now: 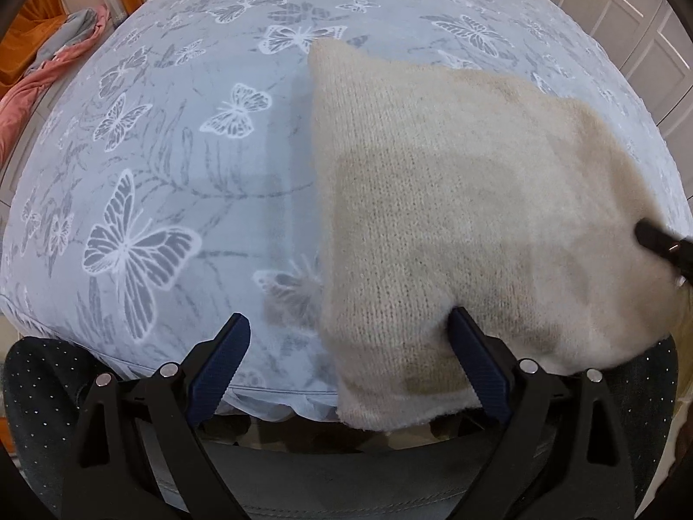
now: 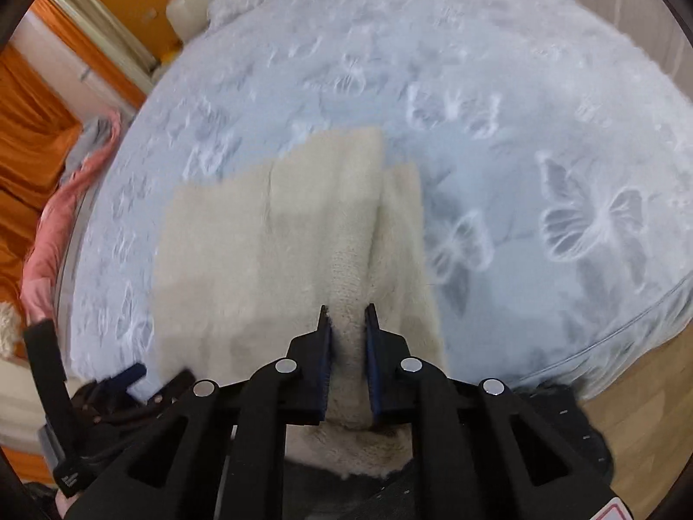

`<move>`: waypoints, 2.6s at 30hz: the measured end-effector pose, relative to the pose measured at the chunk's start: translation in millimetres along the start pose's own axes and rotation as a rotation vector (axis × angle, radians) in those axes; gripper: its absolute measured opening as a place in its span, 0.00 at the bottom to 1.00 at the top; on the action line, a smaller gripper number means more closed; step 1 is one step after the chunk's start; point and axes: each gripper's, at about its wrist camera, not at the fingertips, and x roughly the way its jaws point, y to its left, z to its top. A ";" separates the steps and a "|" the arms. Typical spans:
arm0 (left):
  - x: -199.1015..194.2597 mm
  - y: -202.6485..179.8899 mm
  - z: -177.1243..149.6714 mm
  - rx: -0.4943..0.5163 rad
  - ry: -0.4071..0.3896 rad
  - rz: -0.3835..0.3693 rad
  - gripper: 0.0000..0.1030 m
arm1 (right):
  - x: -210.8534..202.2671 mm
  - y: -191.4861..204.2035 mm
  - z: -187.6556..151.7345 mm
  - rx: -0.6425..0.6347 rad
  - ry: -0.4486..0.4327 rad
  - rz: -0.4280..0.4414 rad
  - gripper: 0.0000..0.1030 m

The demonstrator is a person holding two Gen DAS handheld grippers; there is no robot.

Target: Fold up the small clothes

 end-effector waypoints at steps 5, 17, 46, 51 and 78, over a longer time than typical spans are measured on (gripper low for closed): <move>-0.9 -10.3 -2.0 0.038 -0.005 0.025 0.88 | 36.1 -16.9 -8.1 0.030 0.107 -0.028 0.15; -10.5 -19.0 -2.5 0.053 0.001 0.001 0.87 | -17.0 -5.2 -19.2 0.026 0.048 -0.007 0.49; -58.8 5.1 -19.9 -0.006 -0.055 -0.090 0.87 | 2.7 -13.1 -38.7 0.019 0.156 0.012 0.12; -53.2 3.2 -7.1 -0.045 -0.050 -0.167 0.87 | -32.7 0.0 -28.7 0.025 0.024 0.067 0.36; -15.4 4.2 42.5 -0.075 0.019 -0.404 0.46 | -17.6 19.6 10.3 0.112 -0.027 0.235 0.31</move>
